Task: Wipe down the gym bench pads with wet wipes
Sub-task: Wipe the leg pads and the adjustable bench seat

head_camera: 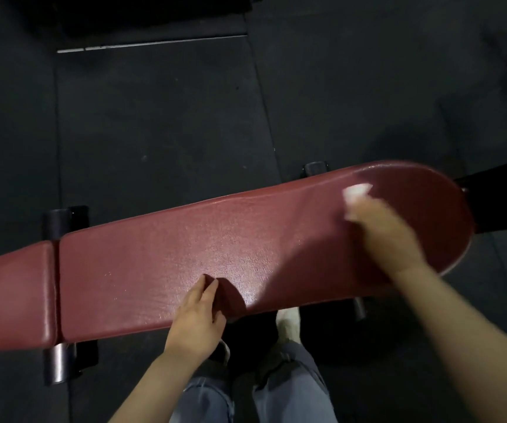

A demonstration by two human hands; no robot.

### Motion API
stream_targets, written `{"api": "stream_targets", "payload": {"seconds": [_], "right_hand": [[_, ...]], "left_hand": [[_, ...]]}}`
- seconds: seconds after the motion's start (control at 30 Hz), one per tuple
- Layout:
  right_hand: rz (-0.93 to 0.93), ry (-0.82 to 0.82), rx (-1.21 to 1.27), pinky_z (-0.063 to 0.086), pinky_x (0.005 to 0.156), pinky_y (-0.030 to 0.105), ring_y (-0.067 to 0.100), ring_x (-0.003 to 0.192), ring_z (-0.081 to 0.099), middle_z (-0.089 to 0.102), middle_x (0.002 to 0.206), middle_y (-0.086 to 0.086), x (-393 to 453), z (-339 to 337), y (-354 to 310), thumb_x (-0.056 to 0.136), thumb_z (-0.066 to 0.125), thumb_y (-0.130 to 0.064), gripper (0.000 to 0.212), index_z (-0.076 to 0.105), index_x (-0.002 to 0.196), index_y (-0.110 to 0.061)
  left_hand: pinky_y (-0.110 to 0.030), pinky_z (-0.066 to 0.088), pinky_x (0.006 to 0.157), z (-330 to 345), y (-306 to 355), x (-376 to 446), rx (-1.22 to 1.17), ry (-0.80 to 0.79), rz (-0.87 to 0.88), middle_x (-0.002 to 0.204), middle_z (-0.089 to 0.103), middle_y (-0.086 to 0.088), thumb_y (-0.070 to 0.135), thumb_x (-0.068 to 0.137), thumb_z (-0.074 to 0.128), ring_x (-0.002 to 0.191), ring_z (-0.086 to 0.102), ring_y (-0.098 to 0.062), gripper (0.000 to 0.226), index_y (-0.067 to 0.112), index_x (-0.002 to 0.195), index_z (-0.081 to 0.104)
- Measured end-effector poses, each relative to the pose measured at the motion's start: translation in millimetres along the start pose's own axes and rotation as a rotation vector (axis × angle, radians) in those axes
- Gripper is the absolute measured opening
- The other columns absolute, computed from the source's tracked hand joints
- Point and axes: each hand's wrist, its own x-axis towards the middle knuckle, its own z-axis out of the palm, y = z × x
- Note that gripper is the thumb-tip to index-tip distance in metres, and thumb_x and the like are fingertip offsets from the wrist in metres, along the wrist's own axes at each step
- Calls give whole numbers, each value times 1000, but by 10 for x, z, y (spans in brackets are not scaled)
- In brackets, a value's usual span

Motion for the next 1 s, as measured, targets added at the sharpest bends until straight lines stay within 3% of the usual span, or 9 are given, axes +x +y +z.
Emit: {"api": "stream_targets", "payload": {"seconds": [0.07,0.17,0.27,0.37,0.5,0.6,0.67,0.8,1.0], "right_hand": [[291,152,-6,42,104,50,44,112,58,59,129,24,-214,-342,420,88,40,2,40,62,122,3],[618,274,6,39,107,48,38,124,49,53,138,19,-234,-179,238,88,41,8,44,57,129,3],[344,357,37,40,104,33,23,116,56,66,121,10,-23,388,-502,92,32,-7,44,69,116,-8],[-10,117,70,30,102,14,2,117,46,49,126,-15,-63,776,-1662,94,13,-6,57,54,130,-24],[-677,-390,120,27,113,32,25,124,54,56,137,12,-160,772,-1697,86,37,-1,45,64,121,-5],[-469,-296,198,41,108,37,26,117,58,61,131,8,-86,323,-943,93,39,-21,43,59,131,-20],[-197,-209,116,34,106,18,17,125,52,59,135,-3,-130,-97,-191,96,35,-28,43,58,132,-26],[236,81,63,25,108,19,35,121,54,58,136,13,-413,-731,959,92,37,2,50,53,137,-10],[590,394,269,36,109,42,32,127,46,52,140,18,-441,-519,322,91,37,2,50,51,138,-4]], "left_hand": [[-34,20,122,47,58,-23,-12,14,36,165,7,4,20,97,51,151,16,-19,65,21,156,24],[-35,18,123,154,125,-69,-58,16,65,165,6,8,20,98,50,151,12,-14,66,22,157,20],[-33,16,123,254,142,-115,-127,66,15,164,8,11,18,98,51,151,13,-12,65,21,157,22],[-35,21,122,329,126,-170,-201,127,-65,164,14,9,15,98,52,150,16,-12,64,19,156,26],[-34,21,121,480,134,-260,-164,172,-73,163,19,3,10,94,55,150,20,-17,64,15,154,31],[-37,24,120,596,220,-315,-161,188,-56,163,19,7,11,95,54,149,21,-17,64,17,154,31],[-37,23,120,682,334,-330,-168,201,-34,163,17,9,12,95,54,149,20,-16,64,18,154,31],[-31,20,120,835,518,-333,-194,215,-20,164,13,7,12,95,54,151,14,-15,65,16,154,30],[-44,42,109,899,505,-333,-187,205,-58,164,10,12,14,94,55,141,38,-26,68,22,155,28]]}}
